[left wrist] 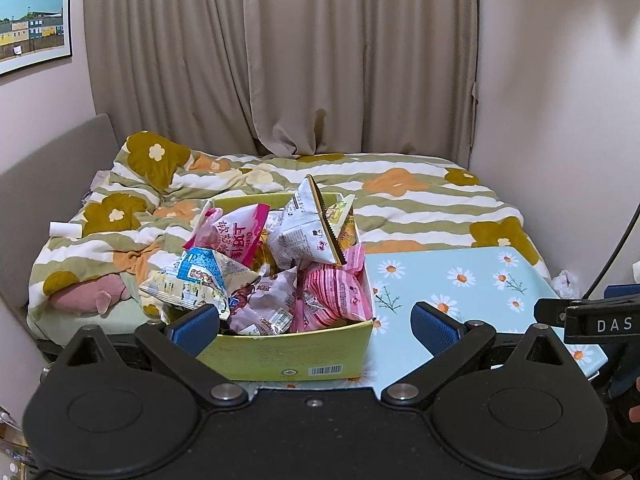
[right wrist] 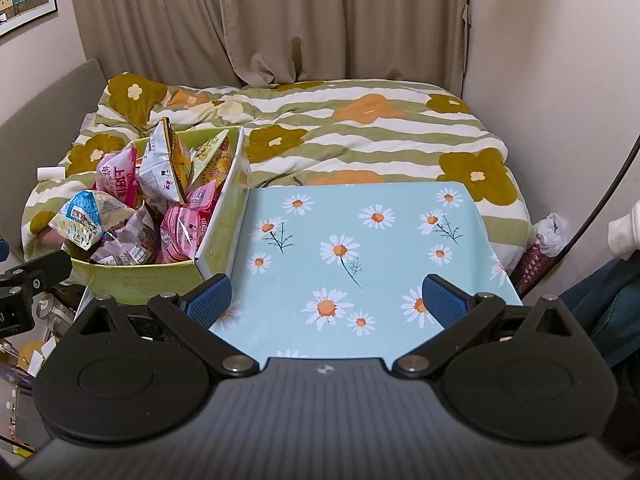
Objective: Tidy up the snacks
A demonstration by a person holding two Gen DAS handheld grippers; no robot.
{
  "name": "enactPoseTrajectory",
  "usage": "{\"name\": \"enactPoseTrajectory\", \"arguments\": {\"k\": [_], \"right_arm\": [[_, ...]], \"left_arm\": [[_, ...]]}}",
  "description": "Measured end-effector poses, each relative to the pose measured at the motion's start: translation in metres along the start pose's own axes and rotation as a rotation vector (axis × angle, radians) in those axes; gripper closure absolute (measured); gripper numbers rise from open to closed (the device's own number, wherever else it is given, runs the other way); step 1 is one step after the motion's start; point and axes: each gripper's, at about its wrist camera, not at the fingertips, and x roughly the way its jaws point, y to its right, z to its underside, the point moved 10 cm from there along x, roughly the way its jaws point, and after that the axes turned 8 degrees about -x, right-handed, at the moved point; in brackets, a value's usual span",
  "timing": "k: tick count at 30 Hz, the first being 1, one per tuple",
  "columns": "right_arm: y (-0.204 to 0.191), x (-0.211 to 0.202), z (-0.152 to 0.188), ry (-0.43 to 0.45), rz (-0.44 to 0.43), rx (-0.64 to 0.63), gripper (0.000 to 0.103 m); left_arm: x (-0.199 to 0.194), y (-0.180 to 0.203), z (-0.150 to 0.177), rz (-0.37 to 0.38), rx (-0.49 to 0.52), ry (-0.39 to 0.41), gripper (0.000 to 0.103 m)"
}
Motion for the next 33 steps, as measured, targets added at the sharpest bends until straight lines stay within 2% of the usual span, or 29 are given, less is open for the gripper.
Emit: {"name": "enactPoseTrajectory", "arguments": {"k": [12, 16, 20, 24, 33], "right_arm": [[-0.001, 0.006, 0.003, -0.01, 0.011, 0.01, 0.0], [-0.001, 0.006, 0.003, -0.01, 0.01, 0.011, 0.0], [-0.001, 0.006, 0.002, -0.01, 0.01, 0.011, 0.0], [-0.001, 0.006, 0.002, -0.009, 0.01, 0.011, 0.0], [0.0, 0.006, 0.002, -0.009, 0.009, 0.011, 0.0]], "left_arm": [[0.001, -0.002, 0.0, 0.004, -0.01, -0.001, 0.0], [0.002, -0.005, 0.001, -0.019, 0.003, -0.003, 0.0], [0.0, -0.007, 0.001, -0.008, -0.025, 0.003, 0.0], [0.002, -0.011, 0.0, -0.027, -0.042, -0.003, 0.0], [-0.002, -0.016, -0.003, -0.03, -0.049, 0.031, 0.0]]}}
